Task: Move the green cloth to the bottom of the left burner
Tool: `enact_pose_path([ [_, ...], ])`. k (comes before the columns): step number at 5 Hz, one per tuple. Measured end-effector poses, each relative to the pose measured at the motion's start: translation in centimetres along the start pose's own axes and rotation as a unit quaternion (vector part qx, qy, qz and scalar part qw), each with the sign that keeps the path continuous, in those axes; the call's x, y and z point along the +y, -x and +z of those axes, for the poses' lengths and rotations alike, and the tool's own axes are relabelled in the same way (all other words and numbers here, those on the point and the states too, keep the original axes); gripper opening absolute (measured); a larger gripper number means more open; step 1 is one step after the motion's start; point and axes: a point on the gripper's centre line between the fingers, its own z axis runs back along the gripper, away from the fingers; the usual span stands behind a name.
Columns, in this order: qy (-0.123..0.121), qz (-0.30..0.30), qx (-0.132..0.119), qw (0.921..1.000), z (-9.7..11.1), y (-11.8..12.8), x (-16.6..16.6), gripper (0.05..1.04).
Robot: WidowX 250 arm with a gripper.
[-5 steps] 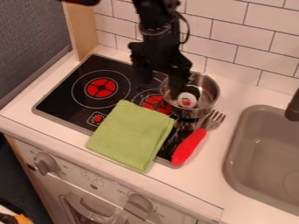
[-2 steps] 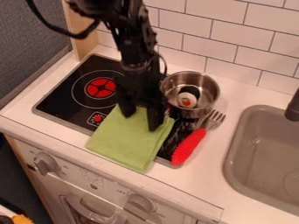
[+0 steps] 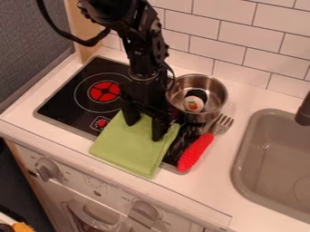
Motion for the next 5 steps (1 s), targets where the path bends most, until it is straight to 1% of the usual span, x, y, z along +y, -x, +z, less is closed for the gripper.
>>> enact_pose_path([
  [1,0.002,-0.02,-0.022,0.9996,-0.1,0.5,3.2,1.001],
  [2,-0.001,-0.024,-0.039,0.999,0.0,1.8,7.8,1.001],
  [3,0.012,-0.033,-0.04,0.9986,0.1,3.3,11.2,1.0],
  [4,0.021,-0.023,-0.038,0.9988,0.3,4.8,13.1,1.0],
  [5,0.026,-0.019,-0.044,0.9985,0.4,4.6,13.7,1.0],
])
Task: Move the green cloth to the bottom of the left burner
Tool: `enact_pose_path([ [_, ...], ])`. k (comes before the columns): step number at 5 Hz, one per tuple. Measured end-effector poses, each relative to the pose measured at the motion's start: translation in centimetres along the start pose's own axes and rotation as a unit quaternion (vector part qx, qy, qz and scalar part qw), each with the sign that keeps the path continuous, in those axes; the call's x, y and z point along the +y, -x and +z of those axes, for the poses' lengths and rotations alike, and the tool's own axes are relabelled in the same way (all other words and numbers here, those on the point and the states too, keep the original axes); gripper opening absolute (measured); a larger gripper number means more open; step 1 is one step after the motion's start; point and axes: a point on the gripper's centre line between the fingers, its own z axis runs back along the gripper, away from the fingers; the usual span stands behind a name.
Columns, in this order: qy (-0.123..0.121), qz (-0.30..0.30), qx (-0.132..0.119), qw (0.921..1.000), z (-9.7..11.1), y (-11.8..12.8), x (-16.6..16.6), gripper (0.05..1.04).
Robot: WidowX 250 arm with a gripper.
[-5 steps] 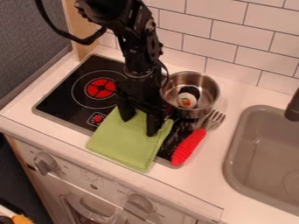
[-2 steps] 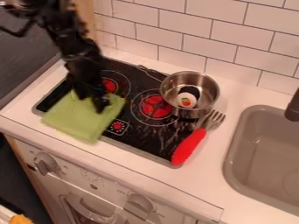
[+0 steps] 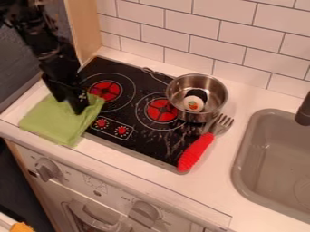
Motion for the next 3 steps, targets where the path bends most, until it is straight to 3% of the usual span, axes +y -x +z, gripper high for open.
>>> enact_pose_path([
  [1,0.012,-0.001,-0.011,0.9999,0.0,-0.4,-0.4,1.0],
  [2,0.02,0.005,-0.004,0.9998,1.1,-1.4,-2.6,0.998],
  [3,-0.022,0.013,-0.008,0.9996,3.9,-2.8,-3.8,0.999],
])
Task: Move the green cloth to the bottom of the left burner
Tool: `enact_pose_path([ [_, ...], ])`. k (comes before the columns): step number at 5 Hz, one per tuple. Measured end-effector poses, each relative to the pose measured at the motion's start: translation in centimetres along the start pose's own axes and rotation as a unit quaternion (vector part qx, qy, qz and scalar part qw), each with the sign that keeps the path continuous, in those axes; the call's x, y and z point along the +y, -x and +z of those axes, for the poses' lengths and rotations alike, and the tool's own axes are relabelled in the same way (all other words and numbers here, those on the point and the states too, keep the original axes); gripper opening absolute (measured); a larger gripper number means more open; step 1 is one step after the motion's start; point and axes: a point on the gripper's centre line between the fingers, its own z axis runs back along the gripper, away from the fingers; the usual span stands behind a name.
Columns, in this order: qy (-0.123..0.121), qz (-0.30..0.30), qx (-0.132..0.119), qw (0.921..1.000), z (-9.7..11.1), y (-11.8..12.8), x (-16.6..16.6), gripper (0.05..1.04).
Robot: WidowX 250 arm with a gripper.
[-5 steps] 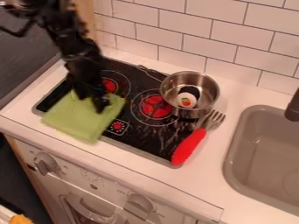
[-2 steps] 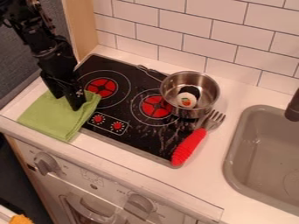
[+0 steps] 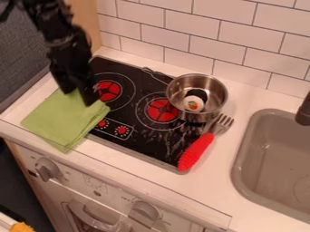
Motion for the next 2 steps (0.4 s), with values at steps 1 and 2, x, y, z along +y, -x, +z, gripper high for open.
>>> enact_pose_path([
  [1,-0.002,0.013,0.019,0.9997,0.26,0.33,-0.4,0.999],
  [2,-0.003,0.02,0.025,0.9995,0.25,0.39,-0.53,0.999],
])
